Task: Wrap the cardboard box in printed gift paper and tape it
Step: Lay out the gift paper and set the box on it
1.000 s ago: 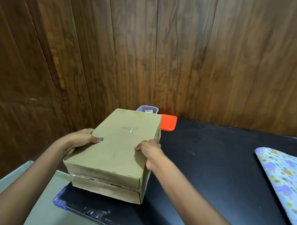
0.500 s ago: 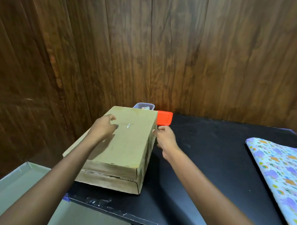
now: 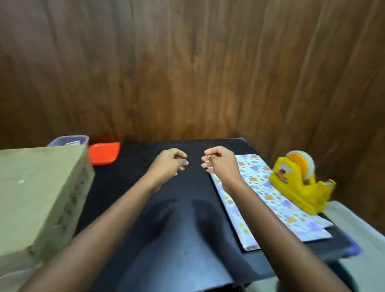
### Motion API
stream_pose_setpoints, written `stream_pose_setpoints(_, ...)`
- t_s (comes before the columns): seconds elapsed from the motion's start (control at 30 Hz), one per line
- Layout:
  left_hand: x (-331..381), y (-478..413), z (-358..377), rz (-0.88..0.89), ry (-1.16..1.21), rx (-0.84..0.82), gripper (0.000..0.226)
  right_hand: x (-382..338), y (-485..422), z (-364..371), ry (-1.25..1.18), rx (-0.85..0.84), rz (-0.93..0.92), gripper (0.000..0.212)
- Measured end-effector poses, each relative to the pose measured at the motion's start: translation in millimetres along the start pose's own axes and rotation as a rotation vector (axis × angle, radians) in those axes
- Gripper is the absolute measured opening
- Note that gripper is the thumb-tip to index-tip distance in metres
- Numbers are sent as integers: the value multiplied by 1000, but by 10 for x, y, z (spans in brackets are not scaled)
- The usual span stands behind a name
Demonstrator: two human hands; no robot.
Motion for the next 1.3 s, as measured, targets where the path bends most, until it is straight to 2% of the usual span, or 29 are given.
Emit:
stream_pose_setpoints(0.1, -126, -189, 513, -122, -40, -38, 28, 86, -107, -606, 273, 180, -83, 21)
stream_pose_setpoints(0.17, -219, -233, 860, -221, -74, -75, 43, 136, -174, -1041, 577, 335, -103, 23)
stream_pose_setpoints(0.23, -300, -227, 1154, -290, -51, -101, 50, 208, -211, -1440, 856, 470, -60, 28)
stream_pose_setpoints(0.33, -336, -203, 1522, -388, 41, -130, 73, 364, -179, -1946, 1038, 611, 77, 44)
stream_pose_setpoints(0.4, -290, -219, 1649, -462, 38, -88, 86, 505, -173, -2218, 1031, 612, 215, 72)
stream_pose_setpoints(0.47, -271, -248, 1688, -494, 117, 12, 86, 652, -152, -2427, 918, 551, 370, 99)
stream_pose_setpoints(0.53, -300, -266, 1748, -470, 287, 64, 85, 820, -136, -2560, 706, 467, 444, 108)
stream_pose_setpoints(0.63, -318, -232, 1791, -330, 424, 119, 78, 1056, -93, -2580, 427, 414, 403, 85)
stream_pose_setpoints(0.73, -228, -176, 1750, -246, 407, 167, 69, 1134, -59, -2562, 386, 513, 295, 57)
stream_pose_setpoints(0.8, -188, -160, 1708, -229, 396, 170, 67, 1143, -54, -2555, 388, 559, 257, 48)
stream_pose_setpoints(0.93, -137, -184, 1403, -203, 427, 165, 64, 1144, -46, -2524, 395, 602, 215, 45)
stream_pose_setpoints(1.03, -205, -218, 847, -207, 403, 214, 62, 1142, -73, -2453, 405, 598, 221, 46)
stream_pose_setpoints(1.13, -299, -205, 334, -218, 499, 223, 61, 1129, -100, -2388, 413, 596, 245, 53)
stream_pose_setpoints(1.3, -397, -86, 238, -248, 564, 175, 59, 1093, -75, -2333, 438, 563, 286, 65)
Point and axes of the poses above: each hand's wrist, its own y-axis away from the middle knuckle, its own z-axis out of the palm, x = y × z, the point moved 4 cm from there along -y, towards the middle knuckle, and after that the axes turned 4 degrees about z, right-handed, at the moved point
